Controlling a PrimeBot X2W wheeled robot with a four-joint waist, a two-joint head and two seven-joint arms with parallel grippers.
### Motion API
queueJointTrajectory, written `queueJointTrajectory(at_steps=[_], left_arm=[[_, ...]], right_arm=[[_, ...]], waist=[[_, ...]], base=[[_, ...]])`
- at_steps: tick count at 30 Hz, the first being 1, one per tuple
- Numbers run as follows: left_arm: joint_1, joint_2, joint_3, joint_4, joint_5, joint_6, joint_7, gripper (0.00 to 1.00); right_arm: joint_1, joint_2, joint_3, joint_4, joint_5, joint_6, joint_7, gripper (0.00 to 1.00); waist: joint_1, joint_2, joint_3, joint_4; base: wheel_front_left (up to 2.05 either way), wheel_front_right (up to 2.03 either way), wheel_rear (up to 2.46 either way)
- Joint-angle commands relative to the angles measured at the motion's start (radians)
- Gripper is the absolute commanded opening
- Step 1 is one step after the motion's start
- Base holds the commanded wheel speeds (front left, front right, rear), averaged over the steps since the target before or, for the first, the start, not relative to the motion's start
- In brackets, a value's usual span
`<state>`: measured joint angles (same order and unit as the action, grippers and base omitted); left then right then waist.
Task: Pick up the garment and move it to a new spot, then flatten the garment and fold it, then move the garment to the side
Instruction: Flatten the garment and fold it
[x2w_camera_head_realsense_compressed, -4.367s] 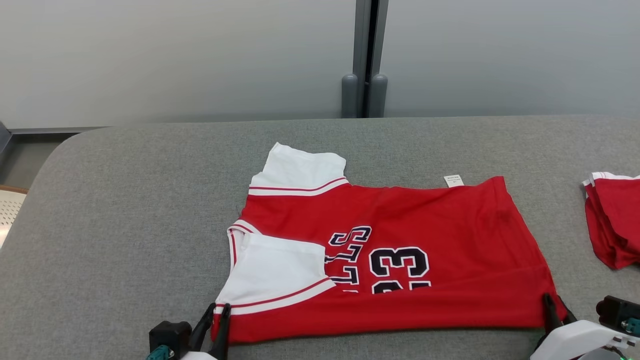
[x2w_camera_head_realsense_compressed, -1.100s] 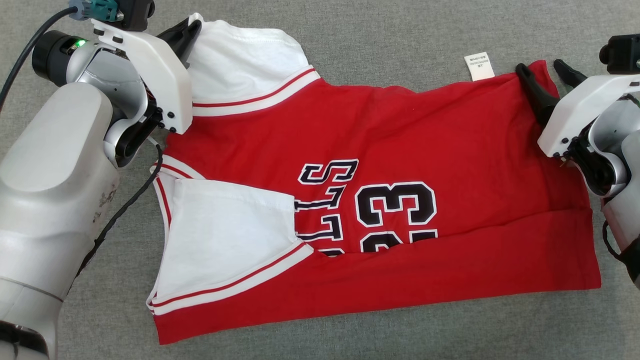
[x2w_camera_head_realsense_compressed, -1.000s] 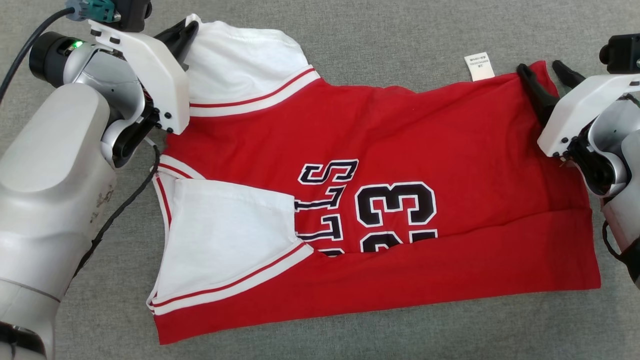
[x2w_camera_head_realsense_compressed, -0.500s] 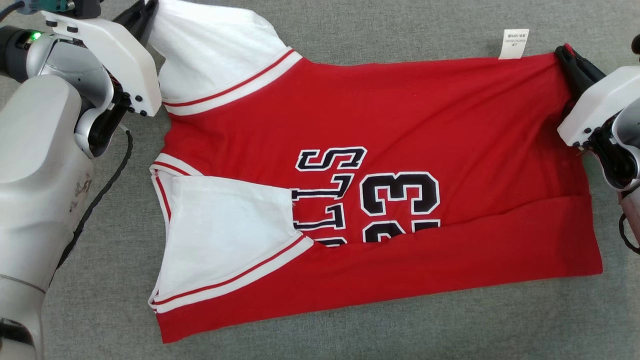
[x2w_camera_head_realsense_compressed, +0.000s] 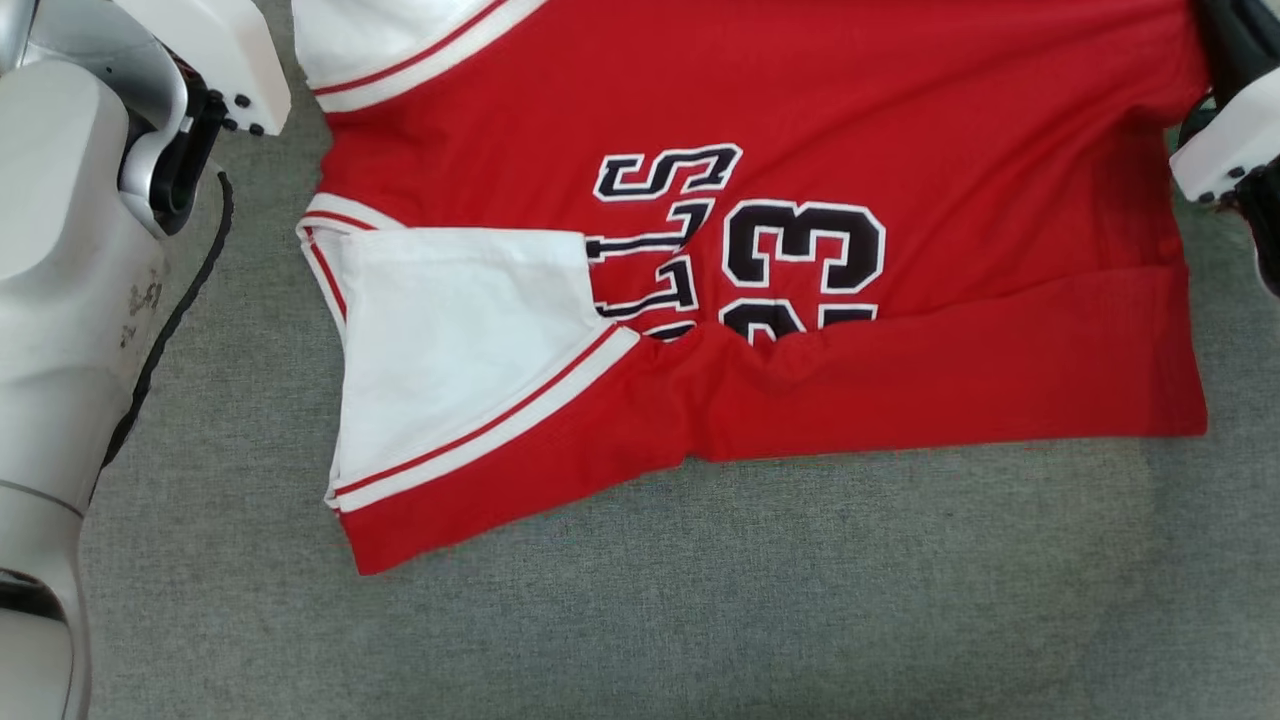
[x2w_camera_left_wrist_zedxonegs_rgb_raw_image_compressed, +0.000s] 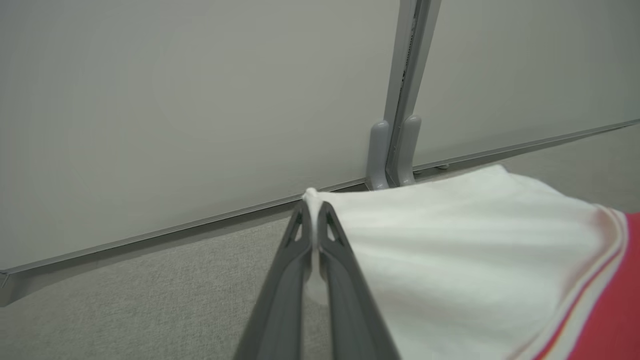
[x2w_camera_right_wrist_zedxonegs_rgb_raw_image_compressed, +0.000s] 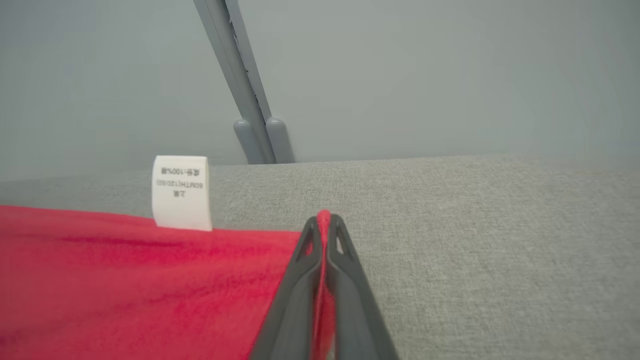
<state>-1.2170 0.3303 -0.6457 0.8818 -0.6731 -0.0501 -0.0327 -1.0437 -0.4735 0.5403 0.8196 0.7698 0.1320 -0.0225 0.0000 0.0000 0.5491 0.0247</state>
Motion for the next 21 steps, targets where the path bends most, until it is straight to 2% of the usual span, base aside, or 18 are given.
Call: queueJointTrajectory(at_steps=[1,10,18,21], left_arm=[[-0.024,0.003,-0.001,0.018,0.01,0.005,-0.012,0.0],[-0.061,-0.049,-0.034,0.106,0.016,-0.047,-0.072,0.0],[-0.006,-0.041,-0.082,0.116,0.002,-0.077,-0.093,0.0],[0.029,-0.022,-0.134,0.08,0.016,-0.081,-0.094,0.0]], right_arm=[[-0.022,-0.009,0.001,0.015,-0.009,-0.002,-0.023,0.0],[-0.074,-0.001,0.09,0.052,-0.031,-0.002,-0.129,0.0],[0.0,-0.04,0.168,0.028,0.026,-0.002,-0.198,0.0],[0.051,-0.065,0.194,-0.001,0.063,-0.002,-0.212,0.0]], waist=[[0.0,0.0,0.004,0.003],[0.0,0.0,-0.009,0.015],[0.0,0.0,-0.079,0.027],[0.0,0.0,-0.116,0.034]], base=[[0.0,0.0,0.0],[0.0,0.0,0.0],[0.0,0.0,0.0],[0.0,0.0,0.0]])
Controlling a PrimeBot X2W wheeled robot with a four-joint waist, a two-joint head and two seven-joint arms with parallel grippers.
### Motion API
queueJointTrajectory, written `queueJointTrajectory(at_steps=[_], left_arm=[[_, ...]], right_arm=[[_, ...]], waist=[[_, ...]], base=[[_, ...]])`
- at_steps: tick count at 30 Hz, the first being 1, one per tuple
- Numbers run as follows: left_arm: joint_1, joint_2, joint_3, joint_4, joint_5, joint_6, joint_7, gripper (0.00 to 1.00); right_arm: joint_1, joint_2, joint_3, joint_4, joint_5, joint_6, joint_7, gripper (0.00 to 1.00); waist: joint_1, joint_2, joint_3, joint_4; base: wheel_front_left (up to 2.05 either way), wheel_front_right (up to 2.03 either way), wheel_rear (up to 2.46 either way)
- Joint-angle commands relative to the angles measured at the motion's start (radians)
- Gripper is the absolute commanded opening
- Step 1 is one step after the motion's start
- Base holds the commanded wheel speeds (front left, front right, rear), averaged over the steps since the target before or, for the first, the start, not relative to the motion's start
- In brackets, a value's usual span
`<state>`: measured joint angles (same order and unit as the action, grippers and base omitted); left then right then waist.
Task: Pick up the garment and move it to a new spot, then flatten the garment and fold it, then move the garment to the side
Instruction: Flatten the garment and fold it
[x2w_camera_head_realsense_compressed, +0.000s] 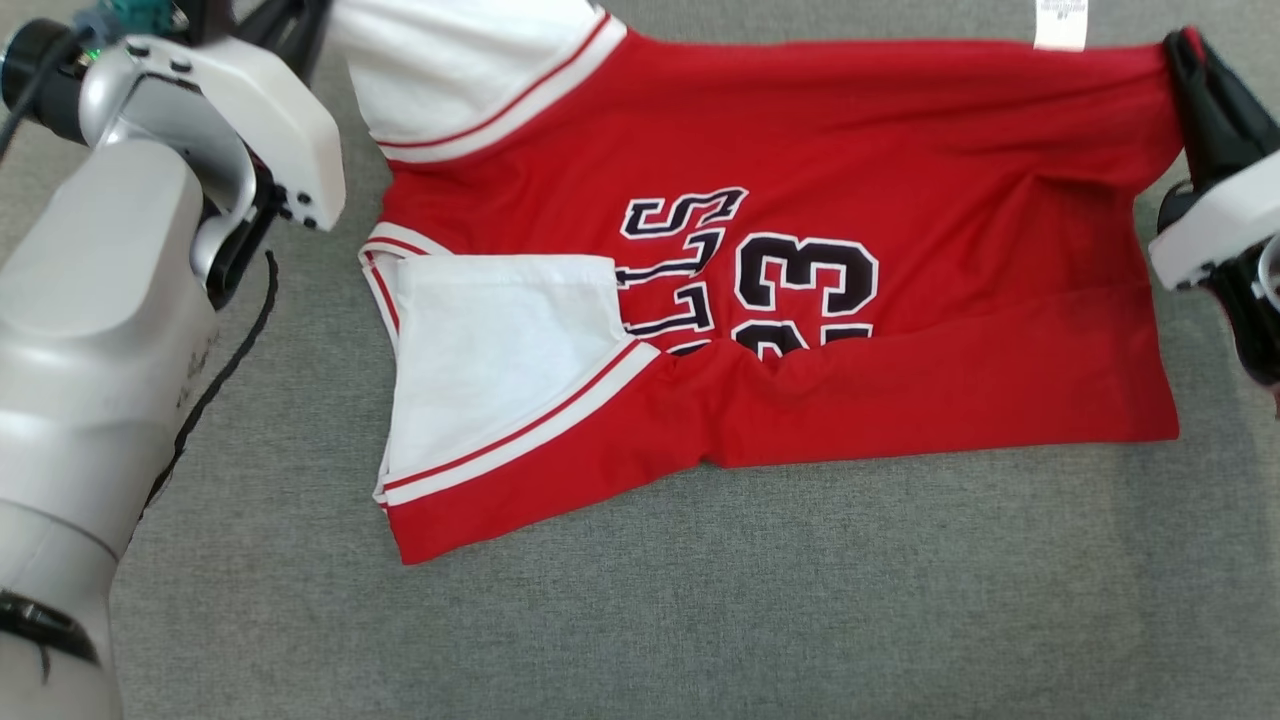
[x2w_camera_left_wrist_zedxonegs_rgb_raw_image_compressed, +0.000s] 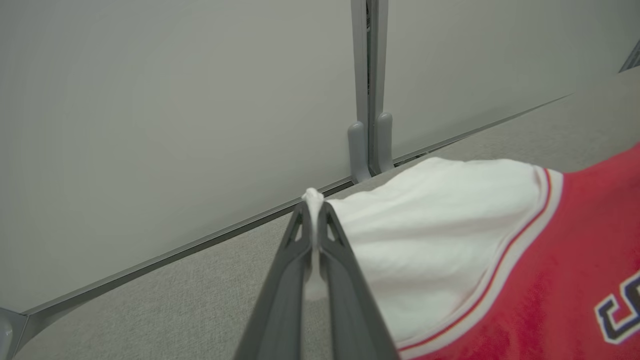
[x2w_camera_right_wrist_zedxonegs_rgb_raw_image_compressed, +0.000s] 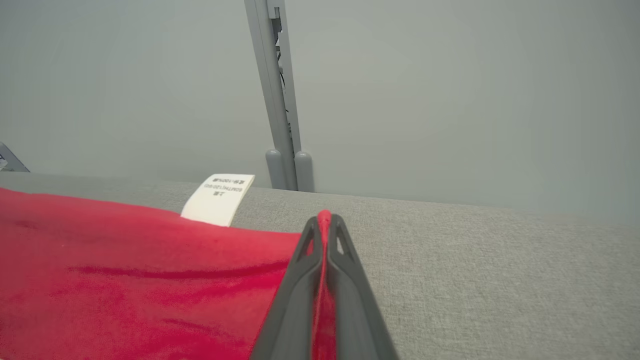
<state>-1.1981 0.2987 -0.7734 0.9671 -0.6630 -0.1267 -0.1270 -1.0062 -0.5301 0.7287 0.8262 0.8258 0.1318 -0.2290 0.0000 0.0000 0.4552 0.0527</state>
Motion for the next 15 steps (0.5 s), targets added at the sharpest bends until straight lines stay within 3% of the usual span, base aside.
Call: queueJointTrajectory(at_steps=[1,9,15], left_arm=[[0.024,0.019,-0.028,-0.028,0.006,-0.005,0.004,0.0],[0.169,0.13,-0.147,-0.255,-0.075,-0.005,0.082,0.0],[0.258,0.191,-0.18,-0.38,-0.121,-0.004,0.137,0.0]], right_arm=[[0.029,-0.017,0.016,-0.025,0.02,-0.002,-0.011,0.0],[0.165,-0.12,0.122,-0.141,0.125,-0.002,0.003,0.0],[0.226,-0.175,0.164,-0.18,0.19,-0.002,0.039,0.0]], waist=[[0.0,0.0,-0.031,0.008],[0.0,0.0,-0.116,0.03],[0.0,0.0,-0.161,0.04]], base=[[0.0,0.0,0.0],[0.0,0.0,0.0],[0.0,0.0,0.0]])
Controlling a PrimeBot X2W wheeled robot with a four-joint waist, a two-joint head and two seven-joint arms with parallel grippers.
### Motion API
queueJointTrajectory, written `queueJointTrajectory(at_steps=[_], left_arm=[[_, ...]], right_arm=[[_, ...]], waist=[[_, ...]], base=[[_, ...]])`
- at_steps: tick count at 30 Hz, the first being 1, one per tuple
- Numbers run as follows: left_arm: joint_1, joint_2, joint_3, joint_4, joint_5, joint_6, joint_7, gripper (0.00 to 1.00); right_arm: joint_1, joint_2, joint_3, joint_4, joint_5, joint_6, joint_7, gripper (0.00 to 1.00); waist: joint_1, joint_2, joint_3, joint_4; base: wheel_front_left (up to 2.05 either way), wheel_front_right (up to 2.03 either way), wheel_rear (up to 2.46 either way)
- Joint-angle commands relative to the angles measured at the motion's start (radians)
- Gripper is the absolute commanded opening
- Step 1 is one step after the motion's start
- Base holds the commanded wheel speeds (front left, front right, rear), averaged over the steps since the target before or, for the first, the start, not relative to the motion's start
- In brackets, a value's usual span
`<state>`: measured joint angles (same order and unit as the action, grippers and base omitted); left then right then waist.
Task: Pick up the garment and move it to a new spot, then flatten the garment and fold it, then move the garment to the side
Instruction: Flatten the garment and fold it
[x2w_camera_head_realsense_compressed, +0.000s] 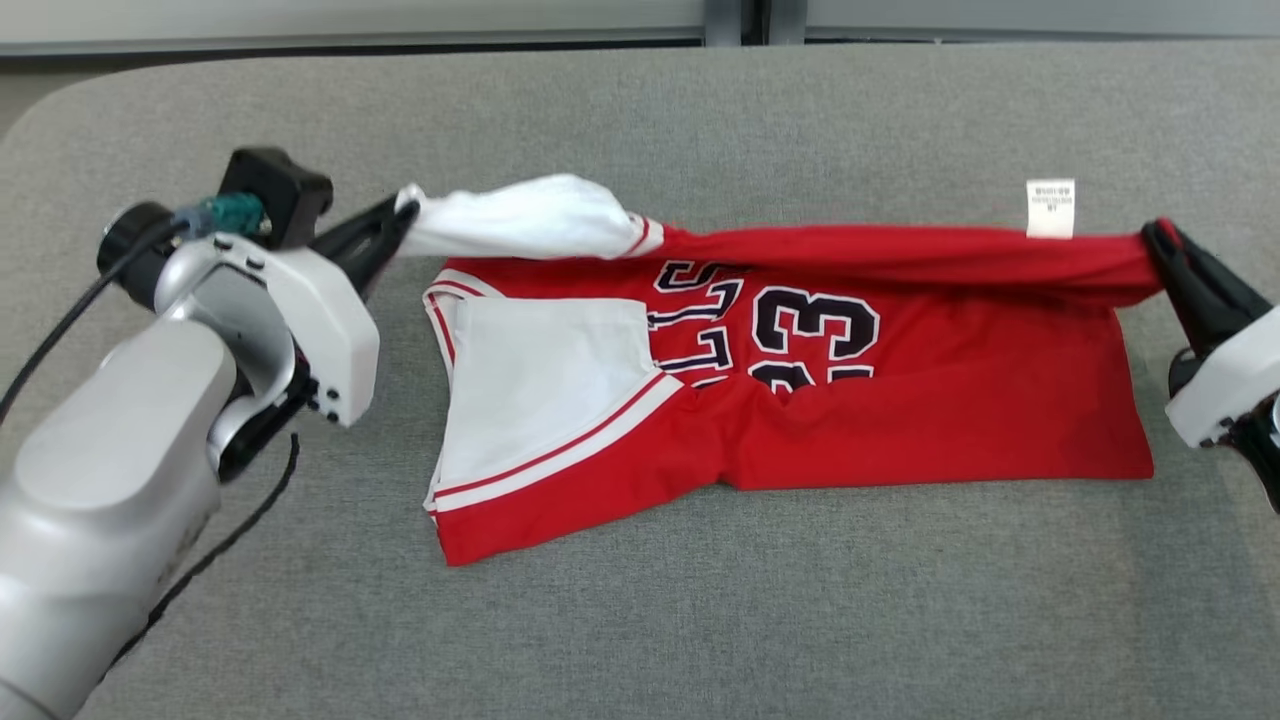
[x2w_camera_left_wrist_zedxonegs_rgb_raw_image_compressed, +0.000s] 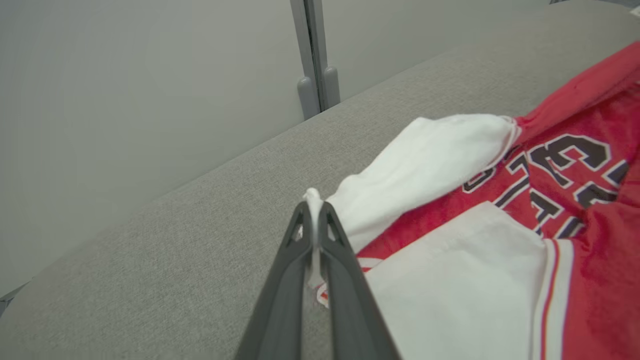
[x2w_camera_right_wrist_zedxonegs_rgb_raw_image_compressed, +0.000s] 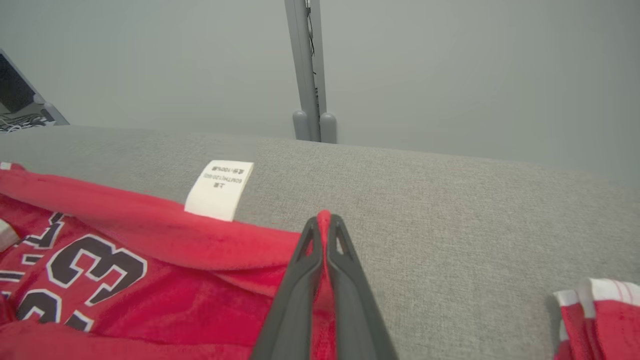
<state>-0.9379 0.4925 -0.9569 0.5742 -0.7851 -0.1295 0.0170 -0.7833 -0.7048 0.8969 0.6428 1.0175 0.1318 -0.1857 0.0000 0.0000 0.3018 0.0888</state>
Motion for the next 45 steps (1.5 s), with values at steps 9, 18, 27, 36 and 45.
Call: queueJointTrajectory(at_steps=[9,18,27,36,45], left_arm=[[0.129,0.095,-0.06,-0.187,0.004,0.038,0.091,0.0],[0.221,0.166,-0.118,-0.334,-0.051,0.061,0.261,0.0],[0.262,0.189,-0.152,-0.4,-0.076,0.081,0.34,0.0],[0.286,0.18,-0.163,-0.388,-0.089,0.098,0.346,1.0],[0.291,0.184,-0.121,-0.375,-0.131,0.119,0.315,1.0]], right_arm=[[0.078,-0.09,0.073,-0.071,0.065,-0.002,0.074,0.0],[0.114,-0.13,0.142,-0.121,0.11,-0.002,0.157,0.0],[0.124,-0.141,0.187,-0.147,0.155,-0.002,0.227,0.0],[0.128,-0.153,0.219,-0.122,0.166,-0.002,0.269,1.0],[0.111,-0.126,0.167,-0.047,0.15,-0.002,0.166,1.0]], waist=[[0.0,0.0,-0.063,0.007],[0.0,0.0,-0.084,0.001],[0.0,0.0,-0.095,-0.011],[0.0,0.0,-0.106,-0.021],[0.0,0.0,-0.129,-0.021]], base=[[0.0,0.0,0.0],[0.0,0.0,0.0],[0.0,0.0,0.0],[0.0,0.0,0.0],[0.0,0.0,0.0]])
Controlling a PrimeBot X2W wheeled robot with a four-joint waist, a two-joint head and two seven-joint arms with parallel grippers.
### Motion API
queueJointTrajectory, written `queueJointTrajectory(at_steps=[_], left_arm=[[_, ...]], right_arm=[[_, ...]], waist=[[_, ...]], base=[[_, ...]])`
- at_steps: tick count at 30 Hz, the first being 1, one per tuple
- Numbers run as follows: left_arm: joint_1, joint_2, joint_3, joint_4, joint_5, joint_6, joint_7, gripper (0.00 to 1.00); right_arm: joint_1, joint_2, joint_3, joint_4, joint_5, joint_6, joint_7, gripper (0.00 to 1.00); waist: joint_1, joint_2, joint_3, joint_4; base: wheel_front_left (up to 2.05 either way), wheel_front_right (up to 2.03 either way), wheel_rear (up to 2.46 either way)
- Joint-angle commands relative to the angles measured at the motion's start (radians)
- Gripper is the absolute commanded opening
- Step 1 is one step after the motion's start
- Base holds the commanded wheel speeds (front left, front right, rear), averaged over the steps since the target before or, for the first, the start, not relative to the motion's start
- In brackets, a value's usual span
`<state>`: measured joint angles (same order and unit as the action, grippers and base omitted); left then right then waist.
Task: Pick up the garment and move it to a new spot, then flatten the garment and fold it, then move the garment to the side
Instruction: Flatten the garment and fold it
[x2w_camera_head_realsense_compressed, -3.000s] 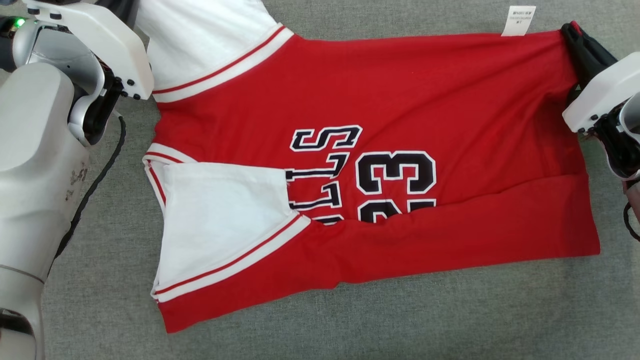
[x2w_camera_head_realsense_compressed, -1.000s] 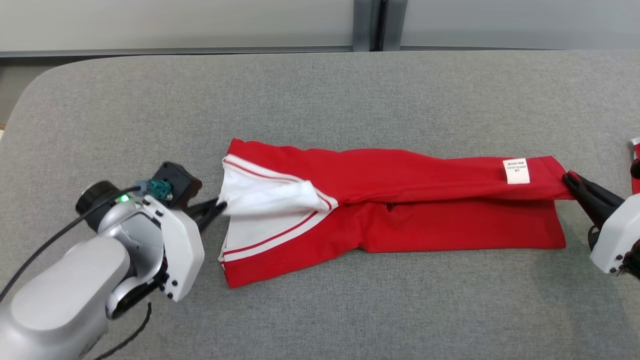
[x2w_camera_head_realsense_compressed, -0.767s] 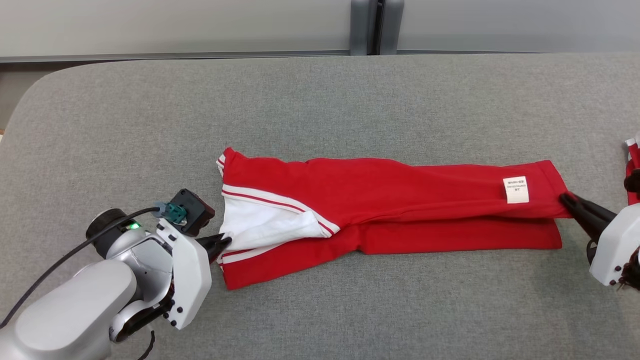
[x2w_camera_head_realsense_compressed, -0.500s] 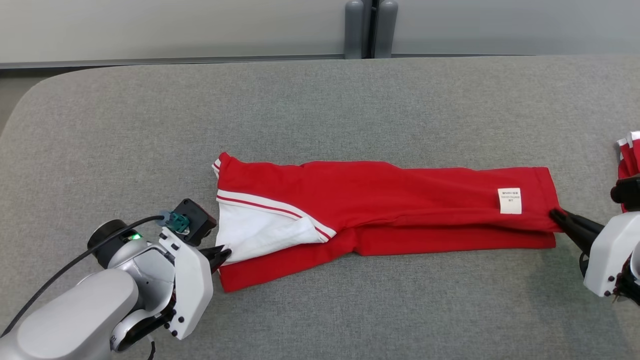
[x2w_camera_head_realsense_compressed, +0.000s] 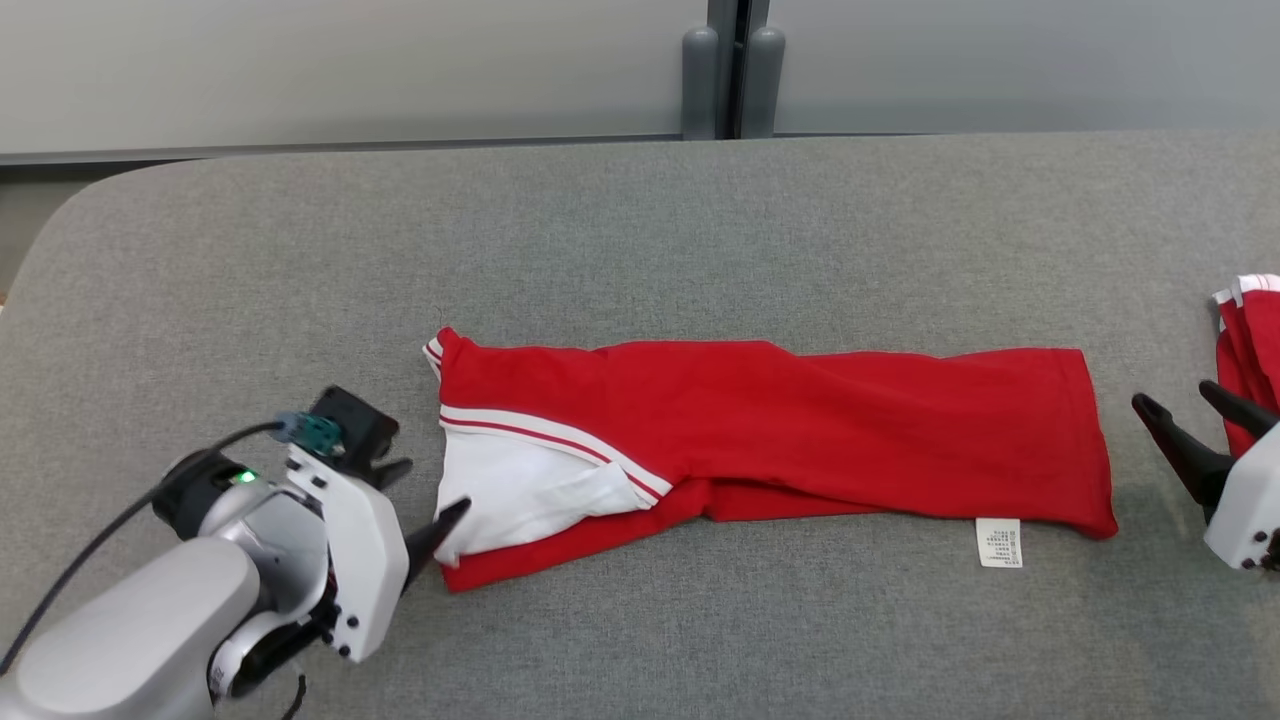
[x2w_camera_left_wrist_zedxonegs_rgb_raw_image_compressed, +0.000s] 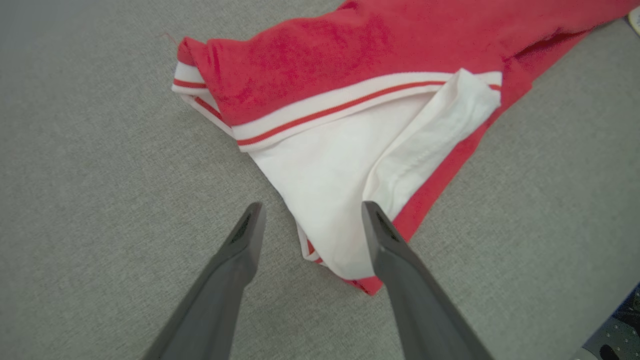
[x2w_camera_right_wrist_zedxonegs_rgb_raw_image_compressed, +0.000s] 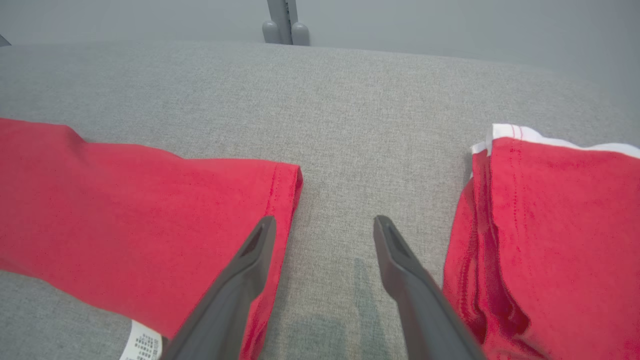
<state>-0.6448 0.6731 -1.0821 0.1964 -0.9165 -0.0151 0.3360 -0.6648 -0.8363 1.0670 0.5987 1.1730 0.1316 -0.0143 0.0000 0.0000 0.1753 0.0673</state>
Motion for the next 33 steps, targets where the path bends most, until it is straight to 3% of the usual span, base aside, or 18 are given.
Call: queueJointTrajectory(at_steps=[1,5,10,14,19,24,28,33], left_arm=[[-0.005,0.002,0.019,0.004,-0.006,0.013,-0.019,1.0],[-0.018,-0.013,0.088,0.018,-0.018,0.06,-0.121,1.0],[0.006,-0.064,0.205,0.041,-0.052,0.127,-0.325,1.0],[0.041,-0.116,0.289,0.064,-0.082,0.155,-0.492,1.0],[0.097,-0.176,0.392,0.077,-0.045,0.152,-0.598,1.0],[0.236,-0.297,0.636,0.035,0.132,0.152,-0.601,1.0],[0.385,-0.398,0.754,0.017,0.293,0.1,-0.6,1.0],[0.508,-0.531,0.88,0.032,0.421,0.029,-0.599,1.0]], right_arm=[[-0.006,0.017,-0.012,0.002,-0.002,-0.002,-0.025,1.0],[-0.009,0.042,-0.054,0.028,-0.013,-0.002,-0.126,1.0],[-0.002,0.1,-0.113,0.035,-0.051,-0.001,-0.233,1.0],[0.02,0.15,-0.244,0.011,-0.104,-0.001,-0.252,1.0],[0.143,0.254,-0.521,-0.09,-0.322,-0.001,-0.25,1.0],[0.299,0.384,-0.753,-0.205,-0.542,-0.001,-0.25,1.0],[0.39,0.463,-0.83,-0.254,-0.663,-0.001,-0.25,1.0],[0.466,0.53,-0.889,-0.276,-0.73,-0.001,-0.25,1.0]], waist=[[0.0,0.0,-0.007,0.001],[0.0,0.0,-0.027,0.004],[0.0,0.0,-0.044,0.007],[0.0,0.0,-0.054,0.011],[0.0,0.0,-0.06,0.016],[0.0,0.0,-0.068,0.021],[0.0,0.0,-0.075,0.015],[0.0,0.0,-0.07,0.023]], base=[[0.0,0.0,0.0],[0.0,0.0,0.0],[0.0,0.0,0.0],[0.0,0.0,0.0],[0.0,0.0,0.0],[0.0,0.0,0.0],[0.0,0.0,0.0],[0.0,0.0,0.0]])
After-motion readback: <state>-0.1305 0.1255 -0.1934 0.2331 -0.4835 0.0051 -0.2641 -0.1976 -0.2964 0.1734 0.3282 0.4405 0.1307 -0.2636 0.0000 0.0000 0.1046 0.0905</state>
